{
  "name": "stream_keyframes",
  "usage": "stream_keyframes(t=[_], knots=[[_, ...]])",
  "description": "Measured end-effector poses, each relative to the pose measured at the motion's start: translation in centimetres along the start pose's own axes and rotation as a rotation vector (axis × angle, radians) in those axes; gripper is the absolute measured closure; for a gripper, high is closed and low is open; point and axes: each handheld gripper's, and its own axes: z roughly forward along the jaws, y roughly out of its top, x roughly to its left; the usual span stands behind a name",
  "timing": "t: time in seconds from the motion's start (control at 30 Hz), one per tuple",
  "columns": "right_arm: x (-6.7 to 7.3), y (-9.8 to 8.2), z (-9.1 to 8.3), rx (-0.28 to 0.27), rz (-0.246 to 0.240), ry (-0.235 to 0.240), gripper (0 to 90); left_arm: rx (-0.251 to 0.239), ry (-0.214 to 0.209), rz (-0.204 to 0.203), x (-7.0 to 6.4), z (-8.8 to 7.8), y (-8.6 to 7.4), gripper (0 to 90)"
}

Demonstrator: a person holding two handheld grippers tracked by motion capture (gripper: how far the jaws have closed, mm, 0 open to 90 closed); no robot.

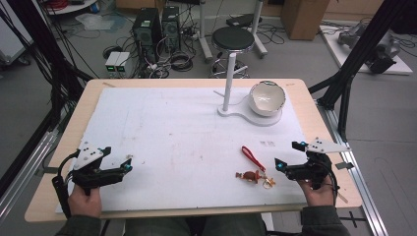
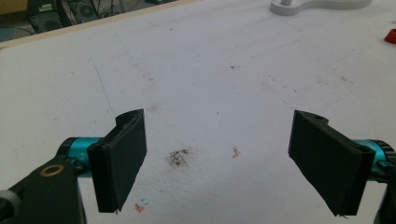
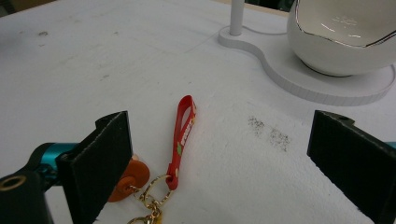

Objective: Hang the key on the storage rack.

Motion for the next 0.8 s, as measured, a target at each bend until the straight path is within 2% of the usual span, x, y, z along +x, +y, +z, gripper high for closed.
stream_keyframes(t=[0.37,0.8], knots=[[-0.43,-0.18,0.24,0.009,0.005,-0.001,5.6,0.001,-0.017,0.0,0.02,0.6,0.1,19.8],[-0.44,-0.15,0.06,0.002,0.009,-0.005,5.6,0.002,-0.009,-0.006,0.0,0.41,-0.05,19.8]])
